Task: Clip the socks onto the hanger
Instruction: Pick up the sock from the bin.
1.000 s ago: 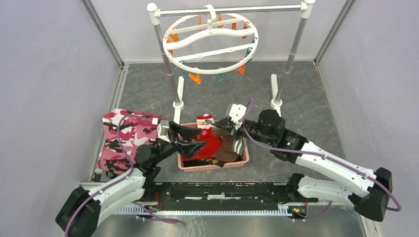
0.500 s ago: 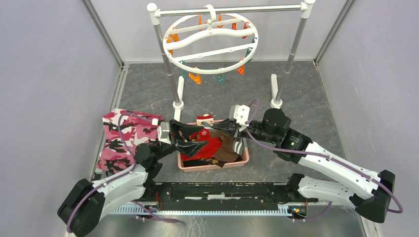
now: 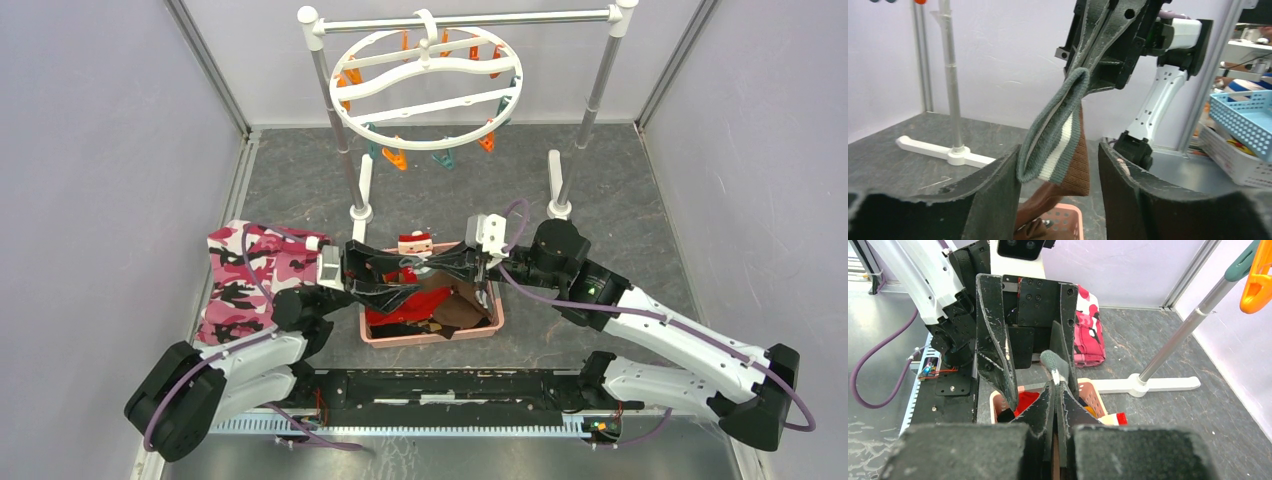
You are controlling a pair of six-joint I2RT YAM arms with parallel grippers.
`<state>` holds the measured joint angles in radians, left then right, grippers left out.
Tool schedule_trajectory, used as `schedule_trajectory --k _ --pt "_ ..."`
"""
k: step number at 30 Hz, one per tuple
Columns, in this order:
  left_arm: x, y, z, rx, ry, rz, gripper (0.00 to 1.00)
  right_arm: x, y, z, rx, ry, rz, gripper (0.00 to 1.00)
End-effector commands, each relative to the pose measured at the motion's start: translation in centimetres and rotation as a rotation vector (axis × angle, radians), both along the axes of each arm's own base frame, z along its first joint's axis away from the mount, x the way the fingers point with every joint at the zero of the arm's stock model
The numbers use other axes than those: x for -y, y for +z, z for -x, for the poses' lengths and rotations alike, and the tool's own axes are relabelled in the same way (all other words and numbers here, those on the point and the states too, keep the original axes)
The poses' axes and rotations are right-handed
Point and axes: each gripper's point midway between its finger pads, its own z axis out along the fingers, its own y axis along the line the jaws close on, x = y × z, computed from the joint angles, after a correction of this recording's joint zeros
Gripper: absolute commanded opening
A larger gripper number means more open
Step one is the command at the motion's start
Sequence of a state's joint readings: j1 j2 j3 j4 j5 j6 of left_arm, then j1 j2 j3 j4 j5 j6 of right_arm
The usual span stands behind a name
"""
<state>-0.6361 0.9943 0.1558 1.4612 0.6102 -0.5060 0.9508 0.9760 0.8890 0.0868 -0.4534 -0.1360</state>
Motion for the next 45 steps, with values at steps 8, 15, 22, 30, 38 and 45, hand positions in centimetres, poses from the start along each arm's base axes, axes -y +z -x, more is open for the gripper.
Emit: schedule_trajectory --k 8,15,22,30,38,45 --pt "-0.4 3.0 2.0 0.069 -0.086 0.083 0.28 0.4 2.8 -0.4 0.052 -0.030 -0.060 0.01" --pt "-1.7 3.0 0.3 -0.002 0.058 0.081 0.02 1.9 0.7 -3.3 0.056 -0.213 0.018 0.03" --pt "-1.5 0.3 -2.4 -0.231 0.172 -0.117 0.02 2.4 -1.9 -4.4 0.050 -0.274 0.079 0.49" --pt "-1.0 -1.5 -3.1 -0.308 0.210 -0.293 0.02 2.1 -1.3 -3.5 0.096 -0.206 0.092 0.76" --pt "0.1 -0.1 -1.4 -0.135 0.175 -0.415 0.02 1.7 -2.4 -3.6 0.198 -0.159 0.153 0.77" --pt "1.0 -0.5 0.7 -0.006 0.136 -0.491 0.02 2.3 -1.8 -3.3 0.320 -0.145 0.111 0.76"
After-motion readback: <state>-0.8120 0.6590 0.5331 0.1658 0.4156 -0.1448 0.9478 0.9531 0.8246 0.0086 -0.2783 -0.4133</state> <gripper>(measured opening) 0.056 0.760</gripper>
